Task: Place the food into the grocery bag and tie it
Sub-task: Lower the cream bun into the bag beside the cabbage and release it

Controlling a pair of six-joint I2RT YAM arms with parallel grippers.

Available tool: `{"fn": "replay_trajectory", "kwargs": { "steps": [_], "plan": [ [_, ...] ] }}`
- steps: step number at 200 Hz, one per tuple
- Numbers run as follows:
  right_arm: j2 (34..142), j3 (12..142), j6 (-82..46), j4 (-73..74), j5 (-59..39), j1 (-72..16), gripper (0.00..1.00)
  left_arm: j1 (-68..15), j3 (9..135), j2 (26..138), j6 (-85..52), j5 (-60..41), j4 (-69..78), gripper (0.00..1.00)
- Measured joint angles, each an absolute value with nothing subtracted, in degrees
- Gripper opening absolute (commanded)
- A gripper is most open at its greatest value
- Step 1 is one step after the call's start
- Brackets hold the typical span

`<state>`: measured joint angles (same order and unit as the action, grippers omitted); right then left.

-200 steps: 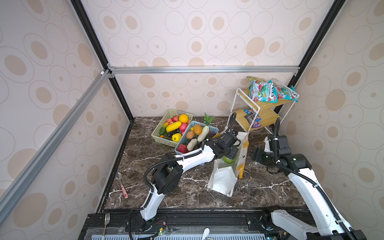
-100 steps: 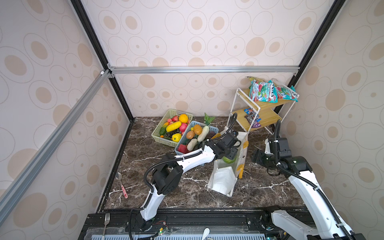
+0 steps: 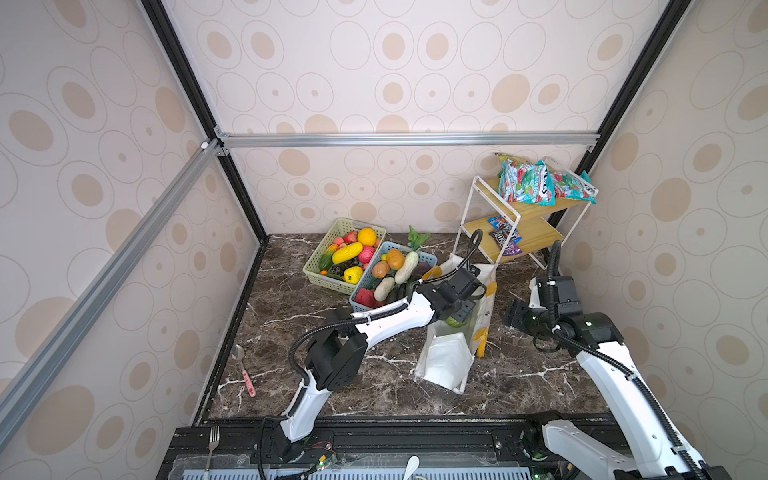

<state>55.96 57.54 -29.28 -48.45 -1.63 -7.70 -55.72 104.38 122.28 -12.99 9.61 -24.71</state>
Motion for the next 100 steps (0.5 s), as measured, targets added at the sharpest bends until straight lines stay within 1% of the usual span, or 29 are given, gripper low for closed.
{"fn": "replay_trajectory", "kwargs": {
  "steps": [48,75,100],
  "plan": [
    [55.3,57.5,-29.3,-48.5,-1.6,-7.7,0.7,-55.7,105.3,123.3,-13.4,10.6,-24.6,0.79],
    [55.1,57.5,-29.3,-48.5,-1.6,-7.7,0.7,-55.7,105.0,125.6,-13.9,10.6,-26.7,0.86],
    [55.2,57.5,-29.4,-48.5,-1.7,-7.7,0.7,-55.7,104.9,127.0,-14.4,10.1,-28.1,0.87]
  ]
}}
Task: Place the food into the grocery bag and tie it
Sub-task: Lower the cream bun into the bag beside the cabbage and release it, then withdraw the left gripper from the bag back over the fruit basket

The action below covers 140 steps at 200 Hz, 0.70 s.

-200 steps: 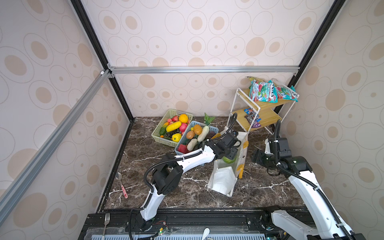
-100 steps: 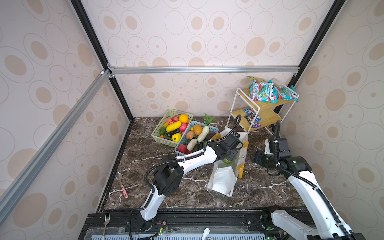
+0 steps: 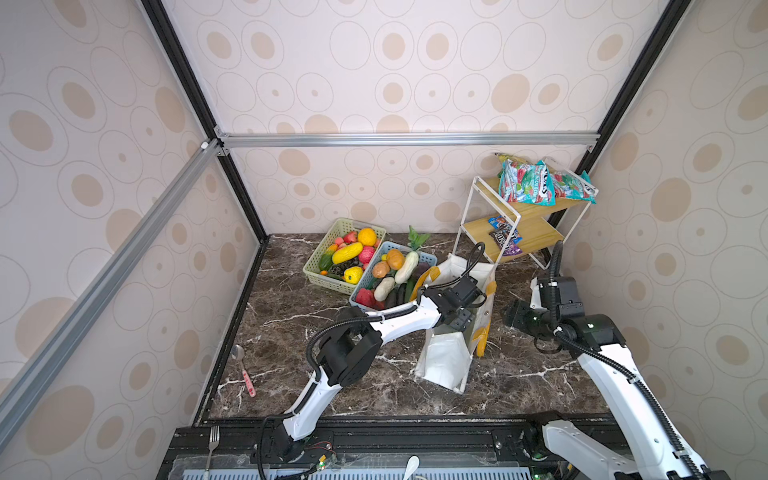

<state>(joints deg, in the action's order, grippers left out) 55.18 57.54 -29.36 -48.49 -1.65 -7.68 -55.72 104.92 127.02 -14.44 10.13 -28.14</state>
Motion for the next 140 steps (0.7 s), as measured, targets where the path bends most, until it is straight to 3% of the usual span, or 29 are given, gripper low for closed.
{"fn": "replay_trajectory", "kwargs": {
  "steps": [140],
  "plan": [
    [55.7,59.8,-28.6,-48.8,-2.9,-7.7,0.7,-53.0,113.2,118.1,-18.2,6.7,-29.7,0.91]
  ]
}}
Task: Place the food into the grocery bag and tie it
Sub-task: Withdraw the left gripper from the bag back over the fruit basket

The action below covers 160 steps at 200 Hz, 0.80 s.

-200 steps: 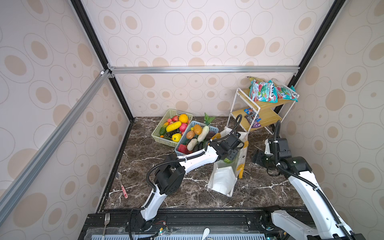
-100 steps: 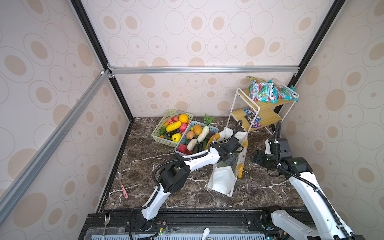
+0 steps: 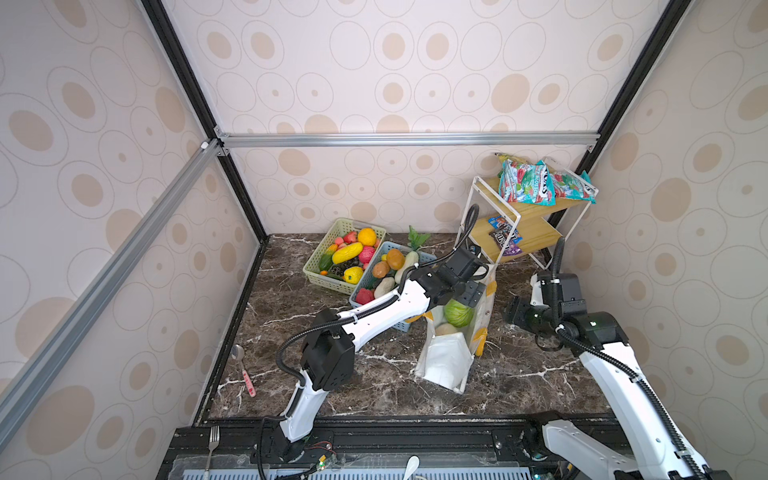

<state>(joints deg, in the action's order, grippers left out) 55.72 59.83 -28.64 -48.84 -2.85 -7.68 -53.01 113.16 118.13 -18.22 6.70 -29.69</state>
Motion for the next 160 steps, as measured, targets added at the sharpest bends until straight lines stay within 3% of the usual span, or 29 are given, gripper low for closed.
{"fn": "replay_trajectory", "kwargs": {
  "steps": [160],
  "plan": [
    [56.2,59.8,-28.6,-48.6,-3.2,-7.7,0.7,-37.5,106.9,108.1,-20.2,8.3,-29.4,0.89]
  ]
}}
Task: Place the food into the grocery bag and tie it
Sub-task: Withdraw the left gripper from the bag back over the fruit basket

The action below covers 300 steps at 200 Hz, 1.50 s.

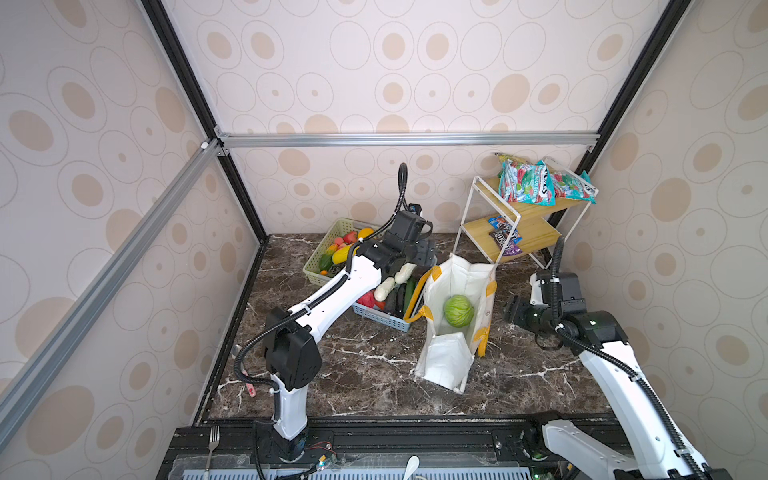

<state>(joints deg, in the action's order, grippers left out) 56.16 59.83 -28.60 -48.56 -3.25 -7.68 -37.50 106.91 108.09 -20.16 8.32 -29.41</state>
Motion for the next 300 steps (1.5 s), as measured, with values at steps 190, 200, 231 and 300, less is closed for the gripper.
{"fn": "replay_trajectory", "kwargs": {
  "steps": [190,200,231,300],
  "plan": [
    [55.7,59.5,-28.2,-48.5,-2.8,-7.7,0.7,-20.6,91.9,107.4,-20.5,9.1,-27.6,0.86],
    [55.5,59.2,-28.2,-48.5,-2.8,-7.7,0.7,-19.9,91.7,107.4,-20.6,8.6,-27.2,0.86],
    [55.1,58.4,-28.2,-48.5,-2.8,-7.7,0.7,-17.7,90.9,107.6,-20.9,7.0,-26.6,0.86],
    [53.8,57.9,-28.8,-48.4,-2.8,-7.7,0.7,-15.3,90.9,111.4,-21.2,3.5,-25.8,0.85]
  ]
}}
